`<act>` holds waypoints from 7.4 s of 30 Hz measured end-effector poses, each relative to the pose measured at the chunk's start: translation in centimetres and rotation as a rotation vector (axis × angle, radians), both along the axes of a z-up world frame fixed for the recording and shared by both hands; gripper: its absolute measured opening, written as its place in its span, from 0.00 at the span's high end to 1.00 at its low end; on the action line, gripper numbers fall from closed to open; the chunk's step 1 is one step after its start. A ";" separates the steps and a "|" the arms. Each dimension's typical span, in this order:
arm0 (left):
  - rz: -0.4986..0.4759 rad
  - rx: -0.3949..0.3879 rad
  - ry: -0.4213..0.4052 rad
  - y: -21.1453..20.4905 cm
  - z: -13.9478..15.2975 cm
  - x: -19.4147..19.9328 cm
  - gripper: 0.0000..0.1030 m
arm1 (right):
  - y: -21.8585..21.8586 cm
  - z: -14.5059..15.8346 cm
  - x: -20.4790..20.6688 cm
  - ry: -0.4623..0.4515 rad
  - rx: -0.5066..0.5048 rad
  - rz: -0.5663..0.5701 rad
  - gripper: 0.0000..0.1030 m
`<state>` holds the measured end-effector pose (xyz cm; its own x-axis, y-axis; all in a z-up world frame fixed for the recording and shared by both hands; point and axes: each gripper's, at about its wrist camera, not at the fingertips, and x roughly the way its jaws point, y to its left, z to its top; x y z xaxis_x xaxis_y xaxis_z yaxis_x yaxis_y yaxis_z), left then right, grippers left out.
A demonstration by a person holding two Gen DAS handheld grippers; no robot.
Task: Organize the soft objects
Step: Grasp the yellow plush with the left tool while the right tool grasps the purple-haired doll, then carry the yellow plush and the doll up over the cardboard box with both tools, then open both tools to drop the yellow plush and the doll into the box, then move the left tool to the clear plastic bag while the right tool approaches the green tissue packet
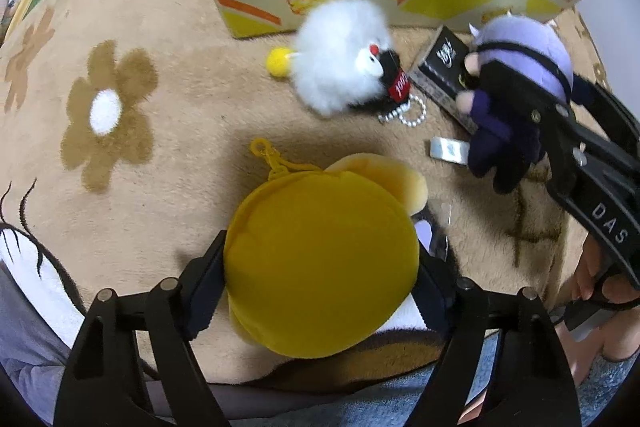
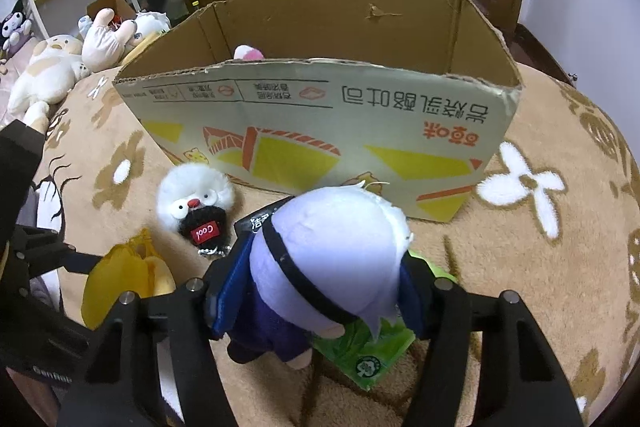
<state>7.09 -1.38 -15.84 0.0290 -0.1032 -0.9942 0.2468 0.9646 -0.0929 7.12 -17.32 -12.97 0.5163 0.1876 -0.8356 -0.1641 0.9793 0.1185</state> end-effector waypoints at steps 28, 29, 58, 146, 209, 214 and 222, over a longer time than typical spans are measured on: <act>0.082 0.011 -0.698 1.2 11.7 -2.2 0.22 | -3.1 8.2 -4.9 -0.287 0.083 -0.096 0.35; 0.079 0.008 -0.717 1.2 11.9 -2.2 0.22 | -3.1 8.6 -5.0 -0.311 0.084 -0.097 0.35; 0.033 -0.049 -1.097 -0.7 16.7 0.8 0.22 | -3.7 15.0 -3.7 -0.695 -0.067 -0.242 0.35; 0.065 0.019 -0.890 0.3 13.8 2.4 0.05 | -3.0 10.9 -1.5 -0.494 0.021 -0.178 0.01; 0.080 0.001 -0.513 0.5 8.3 -0.1 0.05 | -3.2 5.6 -3.4 -0.219 0.004 -0.199 0.01; 0.085 0.006 -0.469 0.4 7.3 0.6 0.05 | -3.5 4.3 -2.7 -0.174 -0.009 -0.217 0.01; 0.073 -0.004 -0.401 0.1 6.0 0.7 0.05 | -4.1 2.5 -2.0 -0.096 0.009 -0.238 0.01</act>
<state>7.82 -1.32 -9.80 0.4218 -0.0899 -0.9022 0.1951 0.9808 -0.0065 5.15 -21.40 -10.48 0.6240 0.0587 -0.7792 0.0598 0.9907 0.1226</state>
